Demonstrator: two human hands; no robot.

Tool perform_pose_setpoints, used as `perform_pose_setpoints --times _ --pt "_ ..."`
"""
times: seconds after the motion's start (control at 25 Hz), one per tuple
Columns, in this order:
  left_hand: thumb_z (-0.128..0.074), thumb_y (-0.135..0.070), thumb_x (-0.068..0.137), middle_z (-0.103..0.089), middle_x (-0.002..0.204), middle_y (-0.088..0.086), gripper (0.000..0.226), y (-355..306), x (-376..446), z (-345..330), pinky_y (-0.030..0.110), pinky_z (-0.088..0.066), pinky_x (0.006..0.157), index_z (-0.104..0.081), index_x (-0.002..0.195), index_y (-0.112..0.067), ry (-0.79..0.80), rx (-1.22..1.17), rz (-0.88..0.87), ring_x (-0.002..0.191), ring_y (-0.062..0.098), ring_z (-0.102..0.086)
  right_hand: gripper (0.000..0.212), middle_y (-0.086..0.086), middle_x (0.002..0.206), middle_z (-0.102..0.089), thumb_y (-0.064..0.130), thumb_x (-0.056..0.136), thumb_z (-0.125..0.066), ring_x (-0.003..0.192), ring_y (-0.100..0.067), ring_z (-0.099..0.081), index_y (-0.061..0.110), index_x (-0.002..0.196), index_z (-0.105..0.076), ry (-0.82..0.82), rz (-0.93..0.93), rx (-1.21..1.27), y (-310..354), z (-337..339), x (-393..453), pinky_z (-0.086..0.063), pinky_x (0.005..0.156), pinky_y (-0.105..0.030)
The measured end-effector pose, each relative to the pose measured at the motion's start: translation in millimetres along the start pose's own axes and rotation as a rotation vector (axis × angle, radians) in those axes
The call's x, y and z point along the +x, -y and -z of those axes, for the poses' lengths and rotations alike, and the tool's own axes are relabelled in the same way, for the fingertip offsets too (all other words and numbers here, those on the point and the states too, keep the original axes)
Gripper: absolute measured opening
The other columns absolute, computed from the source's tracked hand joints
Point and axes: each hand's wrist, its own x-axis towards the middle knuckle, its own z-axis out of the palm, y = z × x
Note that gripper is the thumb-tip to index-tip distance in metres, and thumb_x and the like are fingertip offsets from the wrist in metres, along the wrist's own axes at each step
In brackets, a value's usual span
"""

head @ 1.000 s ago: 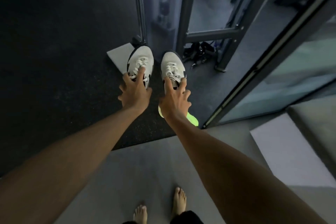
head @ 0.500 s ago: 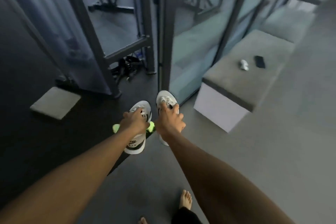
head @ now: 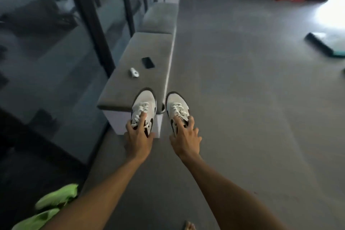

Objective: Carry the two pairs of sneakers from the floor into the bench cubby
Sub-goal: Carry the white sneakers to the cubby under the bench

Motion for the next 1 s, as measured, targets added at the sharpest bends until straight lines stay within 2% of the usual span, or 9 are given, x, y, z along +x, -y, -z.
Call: perform_pose_setpoints --times 0.16,0.32,0.52,0.72,0.88,1.0 --pt "-0.071 -0.034 0.085 -0.028 0.149 0.011 0.078 -127 69 -72 0.059 -0.049 0.088 -0.026 0.147 -0.050 0.028 -0.073 -0.060 0.121 0.044 -0.045 0.064 -0.013 0.158 -0.017 0.027 0.087 -0.062 0.118 -0.042 -0.043 0.042 0.140 -0.031 -0.102 -0.083 -0.012 -74 65 101 -0.043 0.087 -0.055" --pt "-0.071 -0.035 0.085 -0.027 0.150 0.013 0.079 -222 152 -125 0.059 -0.051 0.086 -0.023 0.147 -0.051 0.035 -0.070 -0.169 0.118 0.044 -0.049 0.062 -0.014 0.157 -0.015 0.027 0.086 -0.062 0.120 -0.043 -0.041 0.041 0.139 -0.034 -0.172 -0.151 0.033 -114 108 211 -0.043 0.089 -0.057" --pt "-0.069 -0.037 0.087 -0.023 0.151 0.012 0.079 -317 281 -193 0.060 -0.050 0.086 -0.021 0.149 -0.049 0.039 -0.074 -0.233 0.120 0.045 -0.046 0.064 -0.013 0.157 -0.016 0.028 0.087 -0.063 0.120 -0.043 -0.043 0.042 0.142 -0.034 -0.282 -0.172 0.052 -151 145 372 -0.043 0.090 -0.056" --pt "-0.070 -0.037 0.086 -0.026 0.150 0.014 0.079 -408 419 -251 0.058 -0.051 0.086 -0.024 0.150 -0.046 0.053 -0.058 -0.291 0.120 0.044 -0.045 0.064 -0.012 0.156 -0.018 0.030 0.087 -0.063 0.120 -0.042 -0.043 0.042 0.143 -0.035 -0.363 -0.238 0.060 -180 178 532 -0.045 0.089 -0.055" --pt "-0.069 -0.036 0.086 -0.024 0.151 0.013 0.080 -472 525 -294 0.056 -0.052 0.083 -0.021 0.149 -0.048 0.052 -0.019 -0.338 0.121 0.041 -0.045 0.063 -0.013 0.157 -0.019 0.030 0.087 -0.063 0.123 -0.042 -0.041 0.040 0.145 -0.038 -0.392 -0.242 0.079 -205 195 659 -0.044 0.090 -0.056" --pt "-0.069 -0.034 0.086 -0.022 0.152 0.011 0.080 -524 615 -337 0.058 -0.050 0.084 -0.022 0.149 -0.049 0.028 -0.050 -0.308 0.122 0.042 -0.045 0.064 -0.013 0.157 -0.020 0.029 0.087 -0.063 0.124 -0.041 -0.040 0.041 0.144 -0.038 -0.431 -0.259 0.107 -224 206 761 -0.044 0.089 -0.056"
